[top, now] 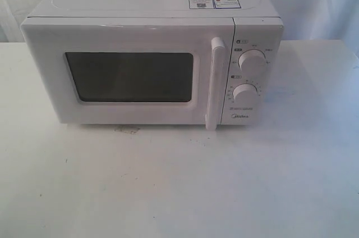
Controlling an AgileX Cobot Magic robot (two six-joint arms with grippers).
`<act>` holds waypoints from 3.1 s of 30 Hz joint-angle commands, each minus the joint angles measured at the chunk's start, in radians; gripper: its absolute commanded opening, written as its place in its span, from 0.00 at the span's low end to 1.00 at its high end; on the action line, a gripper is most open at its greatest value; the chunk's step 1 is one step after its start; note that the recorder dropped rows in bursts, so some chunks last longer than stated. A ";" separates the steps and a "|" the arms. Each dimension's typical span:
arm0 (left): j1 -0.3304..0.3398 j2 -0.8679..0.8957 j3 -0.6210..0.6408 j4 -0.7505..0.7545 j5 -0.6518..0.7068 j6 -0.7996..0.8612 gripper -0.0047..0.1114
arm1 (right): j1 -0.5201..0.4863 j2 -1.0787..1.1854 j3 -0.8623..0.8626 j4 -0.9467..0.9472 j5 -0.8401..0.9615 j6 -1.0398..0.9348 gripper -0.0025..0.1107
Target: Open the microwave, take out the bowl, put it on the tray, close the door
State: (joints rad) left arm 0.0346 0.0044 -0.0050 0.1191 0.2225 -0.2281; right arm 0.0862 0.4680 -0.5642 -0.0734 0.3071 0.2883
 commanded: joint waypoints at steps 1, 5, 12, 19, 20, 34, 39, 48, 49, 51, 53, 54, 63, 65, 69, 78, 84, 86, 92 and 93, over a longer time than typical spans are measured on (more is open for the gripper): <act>0.003 -0.004 0.005 -0.004 0.002 0.000 0.04 | -0.005 0.099 -0.004 0.184 0.103 -0.061 0.02; 0.003 -0.004 0.005 -0.004 0.002 0.000 0.04 | -0.003 0.182 -0.004 0.562 0.169 -0.548 0.02; 0.003 -0.004 0.005 -0.004 0.002 0.000 0.04 | 0.013 0.374 -0.034 1.303 0.442 -1.461 0.02; 0.003 -0.004 0.005 -0.004 0.002 0.000 0.04 | 0.013 0.603 -0.053 1.502 0.498 -1.841 0.02; 0.003 -0.004 0.005 -0.004 0.002 0.000 0.04 | 0.013 0.625 -0.056 1.531 0.504 -1.897 0.02; 0.003 -0.004 0.005 -0.004 0.002 0.000 0.04 | -0.037 0.802 -0.101 1.730 0.512 -2.432 0.02; 0.003 -0.004 0.005 -0.004 0.002 0.000 0.04 | -0.037 0.850 -0.128 1.725 0.470 -2.432 0.18; 0.003 -0.004 0.005 -0.004 0.002 0.000 0.04 | -0.037 0.886 -0.158 1.725 0.452 -2.432 0.48; 0.003 -0.004 0.005 -0.004 0.002 0.000 0.04 | -0.037 0.886 -0.161 1.727 0.451 -2.432 0.48; 0.003 -0.004 0.005 -0.004 0.002 0.000 0.04 | -0.037 0.886 -0.161 1.727 0.450 -2.432 0.48; 0.003 -0.004 0.005 -0.004 0.002 0.000 0.04 | -0.037 0.892 -0.168 1.725 0.449 -2.432 0.49; 0.003 -0.004 0.005 -0.004 0.002 0.000 0.04 | -0.037 0.899 -0.172 1.720 0.450 -2.432 0.49; 0.003 -0.004 0.005 -0.004 0.002 0.000 0.04 | -0.035 0.984 -0.217 1.633 0.472 -2.432 0.57; 0.003 -0.004 0.005 -0.004 0.002 0.000 0.04 | -0.035 0.991 -0.224 1.630 0.465 -2.432 0.57; 0.003 -0.004 0.005 -0.004 0.002 0.000 0.04 | -0.035 0.991 -0.235 1.634 0.441 -2.432 0.57; 0.003 -0.004 0.005 -0.004 0.002 0.000 0.04 | -0.035 0.991 -0.239 1.701 0.408 -2.432 0.57; 0.003 -0.004 0.005 -0.004 0.002 0.000 0.04 | -0.035 1.016 -0.240 1.730 0.464 -2.432 0.57; 0.003 -0.004 0.005 -0.004 0.002 0.000 0.04 | -0.035 1.042 -0.241 1.742 0.481 -2.432 0.57; 0.003 -0.004 0.005 -0.004 0.002 0.000 0.04 | -0.035 1.069 -0.255 1.799 0.481 -2.432 0.57; 0.003 -0.004 0.005 -0.004 0.002 0.000 0.04 | -0.035 1.071 -0.261 1.799 0.483 -2.432 0.57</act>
State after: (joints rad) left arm 0.0346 0.0044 -0.0050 0.1191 0.2225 -0.2281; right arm 0.0529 1.5336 -0.8123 1.7053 0.7717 -2.1159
